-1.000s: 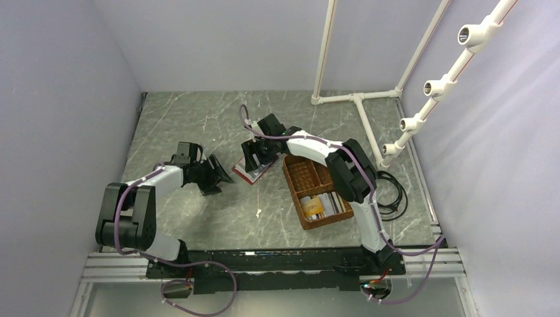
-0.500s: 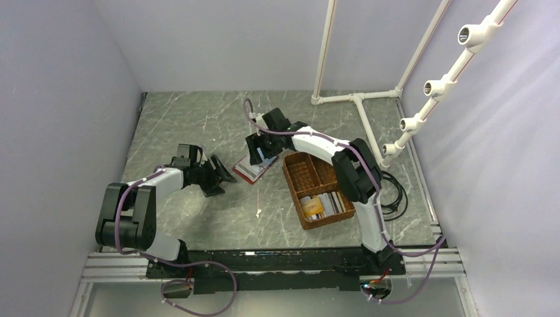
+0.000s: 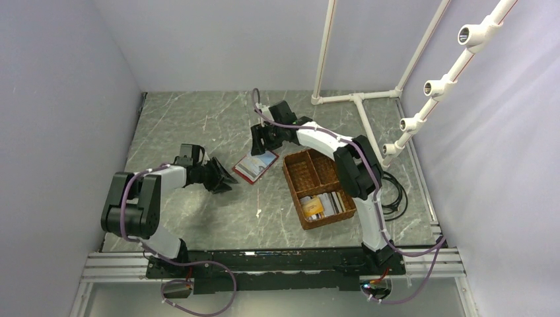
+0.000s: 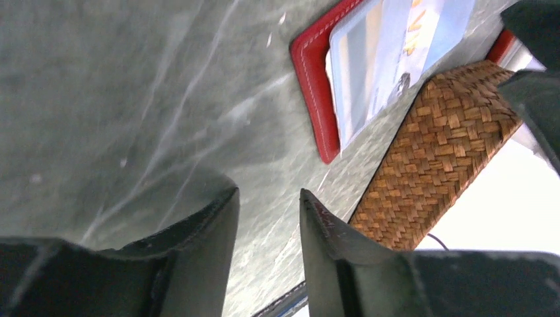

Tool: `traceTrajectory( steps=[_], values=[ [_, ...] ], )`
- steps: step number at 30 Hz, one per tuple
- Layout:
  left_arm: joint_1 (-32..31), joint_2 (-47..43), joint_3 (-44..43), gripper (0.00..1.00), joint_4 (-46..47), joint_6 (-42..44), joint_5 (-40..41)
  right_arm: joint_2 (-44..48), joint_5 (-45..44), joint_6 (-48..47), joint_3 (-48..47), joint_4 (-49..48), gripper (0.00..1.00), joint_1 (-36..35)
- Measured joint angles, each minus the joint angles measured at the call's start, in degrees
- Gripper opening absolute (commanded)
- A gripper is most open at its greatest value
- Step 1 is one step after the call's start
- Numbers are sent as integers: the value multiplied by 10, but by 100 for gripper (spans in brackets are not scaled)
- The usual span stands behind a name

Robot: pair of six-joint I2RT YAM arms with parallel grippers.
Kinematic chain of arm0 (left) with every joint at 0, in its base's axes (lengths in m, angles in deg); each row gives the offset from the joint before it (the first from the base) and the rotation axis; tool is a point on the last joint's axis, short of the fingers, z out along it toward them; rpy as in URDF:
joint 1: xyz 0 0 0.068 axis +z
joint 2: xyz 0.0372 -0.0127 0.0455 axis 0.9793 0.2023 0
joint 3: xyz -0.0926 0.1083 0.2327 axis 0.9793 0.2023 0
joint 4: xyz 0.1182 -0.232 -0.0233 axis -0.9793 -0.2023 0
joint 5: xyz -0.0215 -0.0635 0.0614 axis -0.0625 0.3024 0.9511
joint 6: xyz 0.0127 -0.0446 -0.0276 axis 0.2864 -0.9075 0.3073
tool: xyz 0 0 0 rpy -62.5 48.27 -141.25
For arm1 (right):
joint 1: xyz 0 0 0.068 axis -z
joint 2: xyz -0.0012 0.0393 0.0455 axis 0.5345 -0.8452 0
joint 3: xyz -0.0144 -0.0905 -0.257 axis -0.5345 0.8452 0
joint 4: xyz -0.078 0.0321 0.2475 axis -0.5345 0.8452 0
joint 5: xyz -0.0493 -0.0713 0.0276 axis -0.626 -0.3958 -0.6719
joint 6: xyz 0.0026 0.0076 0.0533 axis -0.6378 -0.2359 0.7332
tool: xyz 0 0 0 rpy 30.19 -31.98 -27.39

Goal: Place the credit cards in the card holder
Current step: Insert the credit card into the card holder.

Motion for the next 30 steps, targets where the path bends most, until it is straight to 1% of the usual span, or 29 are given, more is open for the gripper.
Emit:
traceTrajectory(
  steps=[3,6,11,18,21,26,28,30],
  values=[
    [0,30,-14,37,19,-10,-9,-12,17,11,1,-14,56,-2],
    [0,56,-32,31,28,-14,-12,-26,28,19,1,-24,50,-3],
    [-1,99,-64,24,46,-22,-20,-49,37,27,2,-37,49,-3],
    [-2,130,-87,22,63,-31,-29,-48,64,54,34,-84,46,-10],
    [-2,131,-90,22,59,-30,-24,-45,78,70,50,-108,45,-20],
    [-3,121,-93,23,39,-24,-6,-44,88,86,58,-121,46,-33],
    [-3,112,-92,24,28,-22,9,-44,91,87,58,-120,47,-35],
    [-3,103,-91,30,17,-17,23,-43,93,87,58,-113,53,-38]
  ],
)
